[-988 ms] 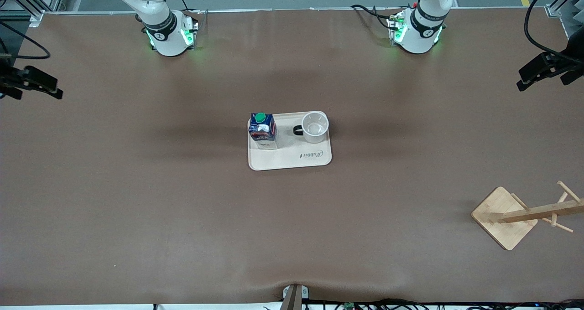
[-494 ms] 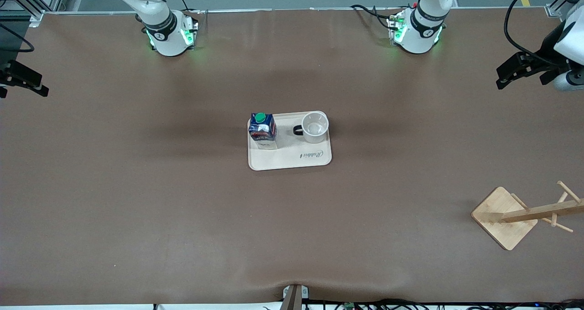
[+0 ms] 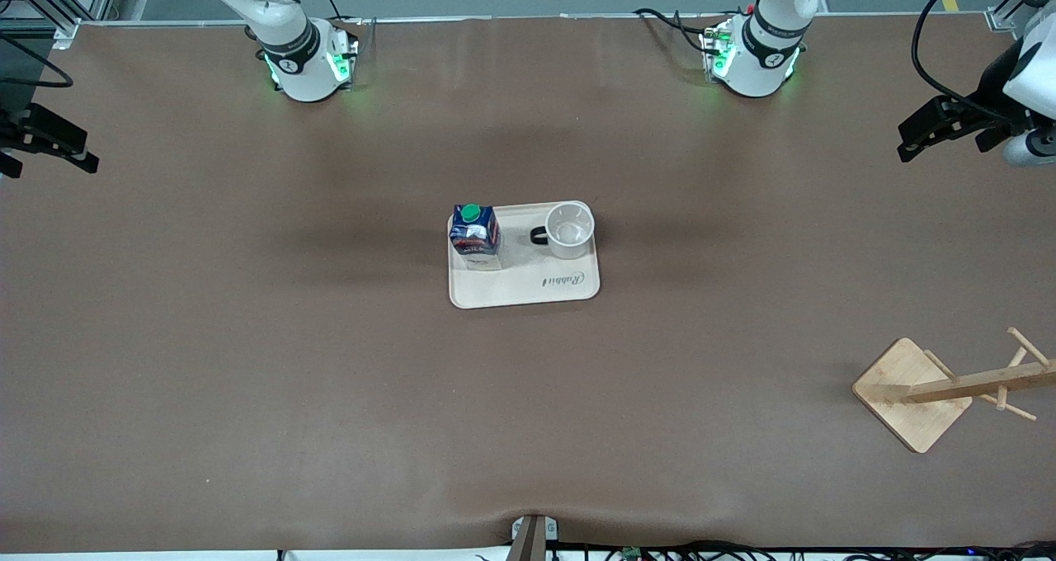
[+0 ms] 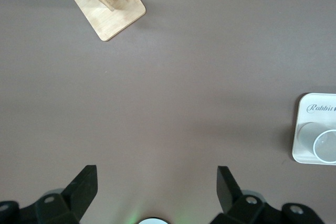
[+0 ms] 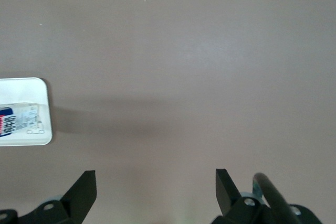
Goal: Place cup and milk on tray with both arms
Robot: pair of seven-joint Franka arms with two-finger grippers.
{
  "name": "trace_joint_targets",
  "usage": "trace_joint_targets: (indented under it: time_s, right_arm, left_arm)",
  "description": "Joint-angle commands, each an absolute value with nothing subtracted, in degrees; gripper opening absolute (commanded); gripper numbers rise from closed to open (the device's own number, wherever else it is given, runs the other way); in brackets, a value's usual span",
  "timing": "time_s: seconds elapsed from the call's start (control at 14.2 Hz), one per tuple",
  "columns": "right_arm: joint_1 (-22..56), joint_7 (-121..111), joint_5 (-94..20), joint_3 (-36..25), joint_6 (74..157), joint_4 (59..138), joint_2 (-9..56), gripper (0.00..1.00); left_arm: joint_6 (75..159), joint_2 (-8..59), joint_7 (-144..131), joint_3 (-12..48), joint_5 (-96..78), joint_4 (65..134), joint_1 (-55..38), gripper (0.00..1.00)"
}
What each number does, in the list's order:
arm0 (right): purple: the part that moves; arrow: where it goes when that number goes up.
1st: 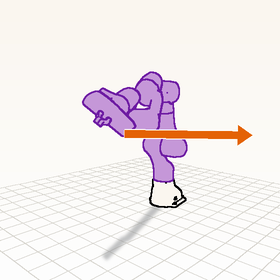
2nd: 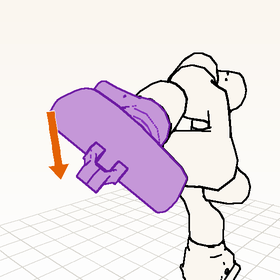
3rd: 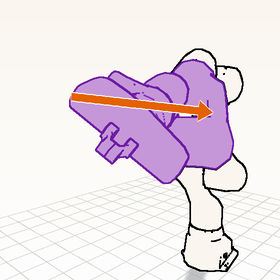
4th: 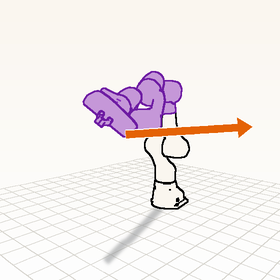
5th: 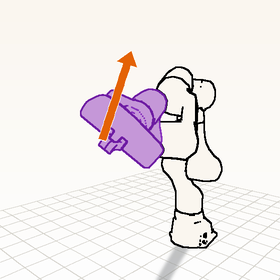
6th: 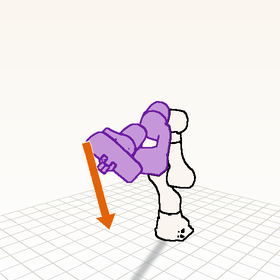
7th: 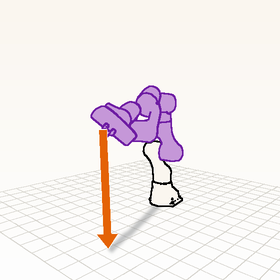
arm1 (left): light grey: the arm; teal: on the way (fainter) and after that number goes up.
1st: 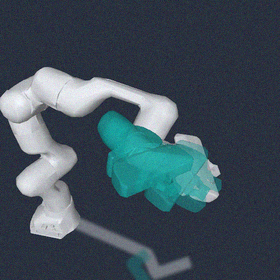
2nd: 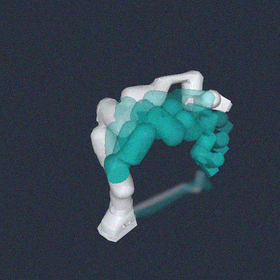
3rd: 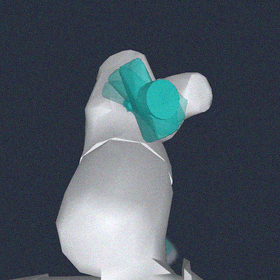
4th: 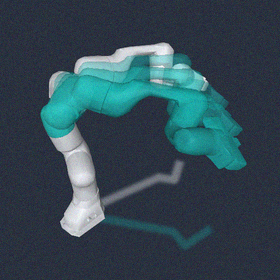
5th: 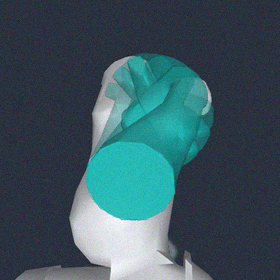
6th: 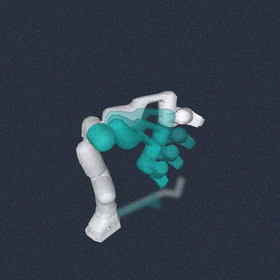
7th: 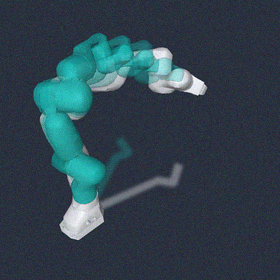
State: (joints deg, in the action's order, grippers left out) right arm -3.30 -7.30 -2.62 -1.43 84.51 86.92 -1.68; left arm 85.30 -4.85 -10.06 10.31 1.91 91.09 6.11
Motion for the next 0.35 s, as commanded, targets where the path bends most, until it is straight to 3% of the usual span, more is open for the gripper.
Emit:
trace_joint_targets:
  time_s: [0.0,0.28]
  right_arm:
    - [-3.25,-6.94,-4.39,-1.67,84.11,86.4,-1.67,1.0]
    - [-5.26,-5.89,-3.77,-2.72,83.67,86.22,-1.85,1.0]
  left_arm:
    - [84.81,-5.19,-9.67,10.11,1.58,89.92,6.42,1.0]
    - [84.73,-4.83,-9.84,10.02,1.93,89.03,6.5,1.0]
